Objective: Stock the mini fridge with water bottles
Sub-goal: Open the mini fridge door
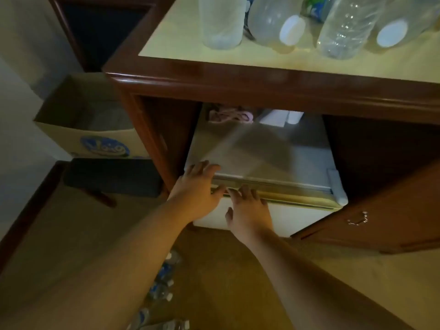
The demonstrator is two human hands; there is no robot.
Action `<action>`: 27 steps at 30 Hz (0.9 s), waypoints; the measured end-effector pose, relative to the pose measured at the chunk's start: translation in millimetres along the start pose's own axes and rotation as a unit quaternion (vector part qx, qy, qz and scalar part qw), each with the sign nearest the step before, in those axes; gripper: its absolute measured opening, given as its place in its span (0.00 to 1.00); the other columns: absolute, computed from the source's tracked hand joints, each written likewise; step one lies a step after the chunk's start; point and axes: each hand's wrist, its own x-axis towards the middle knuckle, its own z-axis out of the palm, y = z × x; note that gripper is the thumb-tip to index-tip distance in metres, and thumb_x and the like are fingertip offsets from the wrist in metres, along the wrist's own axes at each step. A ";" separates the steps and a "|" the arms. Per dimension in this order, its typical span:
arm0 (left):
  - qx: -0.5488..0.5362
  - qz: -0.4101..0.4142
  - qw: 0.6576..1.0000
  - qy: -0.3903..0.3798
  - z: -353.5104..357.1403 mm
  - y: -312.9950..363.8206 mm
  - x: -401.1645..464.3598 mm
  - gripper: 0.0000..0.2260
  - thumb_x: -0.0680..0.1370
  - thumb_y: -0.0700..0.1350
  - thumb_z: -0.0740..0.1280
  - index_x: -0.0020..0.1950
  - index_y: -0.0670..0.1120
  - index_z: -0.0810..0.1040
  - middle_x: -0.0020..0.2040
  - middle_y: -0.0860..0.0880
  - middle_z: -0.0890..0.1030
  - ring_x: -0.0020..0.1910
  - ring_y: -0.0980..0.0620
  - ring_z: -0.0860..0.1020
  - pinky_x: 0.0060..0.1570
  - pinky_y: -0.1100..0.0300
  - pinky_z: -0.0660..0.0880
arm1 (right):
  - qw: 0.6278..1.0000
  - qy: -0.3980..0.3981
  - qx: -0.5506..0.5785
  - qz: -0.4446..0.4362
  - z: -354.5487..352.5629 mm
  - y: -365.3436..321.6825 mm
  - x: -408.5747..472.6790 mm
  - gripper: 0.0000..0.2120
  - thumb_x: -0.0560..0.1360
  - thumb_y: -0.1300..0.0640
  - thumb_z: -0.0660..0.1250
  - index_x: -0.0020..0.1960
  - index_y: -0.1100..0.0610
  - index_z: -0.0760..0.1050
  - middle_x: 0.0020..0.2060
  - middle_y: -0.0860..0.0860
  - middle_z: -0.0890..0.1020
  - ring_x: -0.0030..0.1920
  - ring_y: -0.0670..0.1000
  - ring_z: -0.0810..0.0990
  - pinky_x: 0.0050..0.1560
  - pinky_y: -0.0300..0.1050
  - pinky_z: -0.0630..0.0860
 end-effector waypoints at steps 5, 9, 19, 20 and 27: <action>0.037 -0.039 0.997 -0.056 5.5 -13.5 55.1 0.29 0.85 0.63 0.55 0.84 0.58 0.54 0.86 0.50 0.54 0.84 0.43 0.53 0.77 0.42 0.61 | 0.999 0.008 -0.034 -0.001 20.2 10.0 19.1 0.25 0.80 0.51 0.65 0.76 0.51 0.68 0.71 0.53 0.71 0.71 0.58 0.70 0.68 0.58 0.71; 0.051 -0.026 0.996 -0.061 19.2 -32.8 86.4 0.29 0.86 0.63 0.54 0.85 0.57 0.53 0.87 0.50 0.50 0.85 0.44 0.49 0.80 0.40 0.59 | 0.996 0.042 -0.077 -0.012 36.2 17.6 25.6 0.24 0.71 0.55 0.77 0.66 0.54 0.78 0.59 0.55 0.77 0.59 0.59 0.78 0.57 0.57 0.76; 0.093 -0.017 0.993 -0.067 35.5 -51.7 103.1 0.23 0.86 0.59 0.55 0.82 0.63 0.60 0.84 0.52 0.55 0.82 0.42 0.57 0.76 0.41 0.63 | 0.990 0.136 -0.028 -0.022 55.6 26.2 38.7 0.14 0.69 0.63 0.77 0.54 0.58 0.81 0.50 0.57 0.79 0.50 0.62 0.78 0.47 0.55 0.78; 0.094 -0.020 0.993 -0.070 37.4 -52.2 103.6 0.23 0.85 0.59 0.56 0.81 0.63 0.59 0.84 0.52 0.54 0.82 0.42 0.56 0.76 0.40 0.63 | 0.989 0.142 -0.025 -0.027 57.0 26.5 38.7 0.15 0.68 0.63 0.77 0.54 0.58 0.81 0.50 0.58 0.79 0.50 0.62 0.78 0.46 0.55 0.78; 0.086 -0.028 0.991 -0.097 35.9 -52.1 113.4 0.23 0.83 0.60 0.60 0.77 0.64 0.61 0.82 0.49 0.56 0.81 0.40 0.56 0.76 0.39 0.63 | 0.990 0.132 -0.021 -0.037 53.2 23.4 29.4 0.18 0.68 0.63 0.76 0.57 0.56 0.80 0.52 0.57 0.78 0.51 0.62 0.77 0.47 0.56 0.77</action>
